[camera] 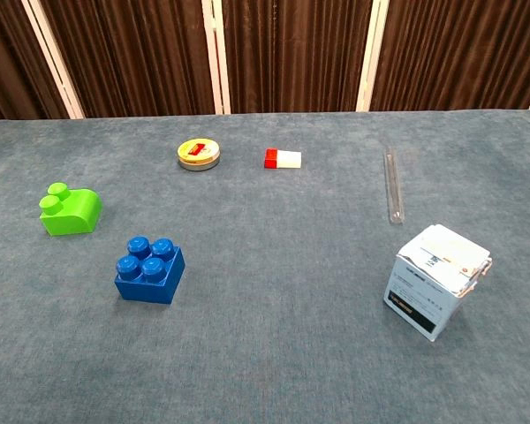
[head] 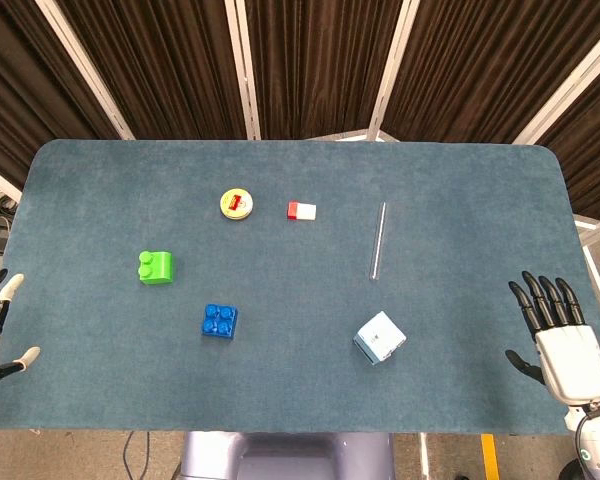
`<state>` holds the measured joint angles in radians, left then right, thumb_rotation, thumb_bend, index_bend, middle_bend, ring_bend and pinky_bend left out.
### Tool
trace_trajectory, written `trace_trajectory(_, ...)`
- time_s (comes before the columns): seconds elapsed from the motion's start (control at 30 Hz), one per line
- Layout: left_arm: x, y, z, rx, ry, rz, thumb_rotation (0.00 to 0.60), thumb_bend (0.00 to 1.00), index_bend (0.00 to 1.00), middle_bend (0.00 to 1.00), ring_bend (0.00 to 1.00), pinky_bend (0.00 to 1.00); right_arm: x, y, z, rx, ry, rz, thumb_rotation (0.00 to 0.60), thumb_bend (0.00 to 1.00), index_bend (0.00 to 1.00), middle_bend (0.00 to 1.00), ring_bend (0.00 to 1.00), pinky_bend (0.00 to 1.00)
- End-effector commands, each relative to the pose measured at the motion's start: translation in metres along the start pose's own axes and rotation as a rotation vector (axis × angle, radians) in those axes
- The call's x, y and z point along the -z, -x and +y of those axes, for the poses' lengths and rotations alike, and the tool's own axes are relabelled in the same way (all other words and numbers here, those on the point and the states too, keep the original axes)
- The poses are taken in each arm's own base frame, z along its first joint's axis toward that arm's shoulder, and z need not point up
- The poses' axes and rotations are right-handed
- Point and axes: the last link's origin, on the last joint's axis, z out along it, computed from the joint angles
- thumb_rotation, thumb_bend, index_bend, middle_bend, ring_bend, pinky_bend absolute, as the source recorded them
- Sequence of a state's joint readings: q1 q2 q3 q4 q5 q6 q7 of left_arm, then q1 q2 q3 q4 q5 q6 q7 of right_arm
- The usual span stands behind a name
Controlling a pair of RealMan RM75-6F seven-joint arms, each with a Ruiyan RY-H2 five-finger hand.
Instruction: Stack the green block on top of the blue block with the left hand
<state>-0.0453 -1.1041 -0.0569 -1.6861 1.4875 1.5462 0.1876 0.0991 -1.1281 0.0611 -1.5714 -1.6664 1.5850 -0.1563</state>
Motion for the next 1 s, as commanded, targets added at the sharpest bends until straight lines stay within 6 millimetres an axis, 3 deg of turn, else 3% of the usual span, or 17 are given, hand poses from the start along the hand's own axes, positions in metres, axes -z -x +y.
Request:
trace_trajectory(0.03,0.000,0.000,0.000,0.001,0.002,0.001,0.600,0.00,0.00,0.00,0.00,0.00,0.000,-0.001,0.000,0.000,-0.001,0.002,0.600,0.00,0.00,0.00,0.00,0.00)
trace_trajectory(0.33,-0.009,0.007,-0.001,-0.020,-0.001,-0.022,0.600,0.00,0.00,0.00,0.00,0.00,0.000,-0.001,0.000,-0.013,-0.001,-0.002,0.600,0.00,0.00,0.00,0.00,0.00)
trace_trajectory(0.53,-0.062,0.023,0.017,0.005,0.031,-0.082,0.600,0.00,0.00,0.00,0.00,0.00,-0.001,-0.003,0.000,-0.019,0.005,0.006,0.600,0.00,0.00,0.00,0.00,0.00)
trace_trajectory(0.73,-0.126,0.050,0.056,0.028,0.092,-0.232,0.600,0.00,0.00,0.00,0.00,0.00,-0.006,-0.004,0.002,-0.003,0.036,0.007,0.600,0.00,0.00,0.00,0.00,0.00)
trace_trajectory(1.0,-0.168,0.080,0.094,-0.016,0.145,-0.304,0.600,0.00,0.00,0.04,0.04,0.03,-0.016,0.001,0.006,0.022,0.084,-0.007,0.600,0.00,0.00,0.00,0.00,0.00)
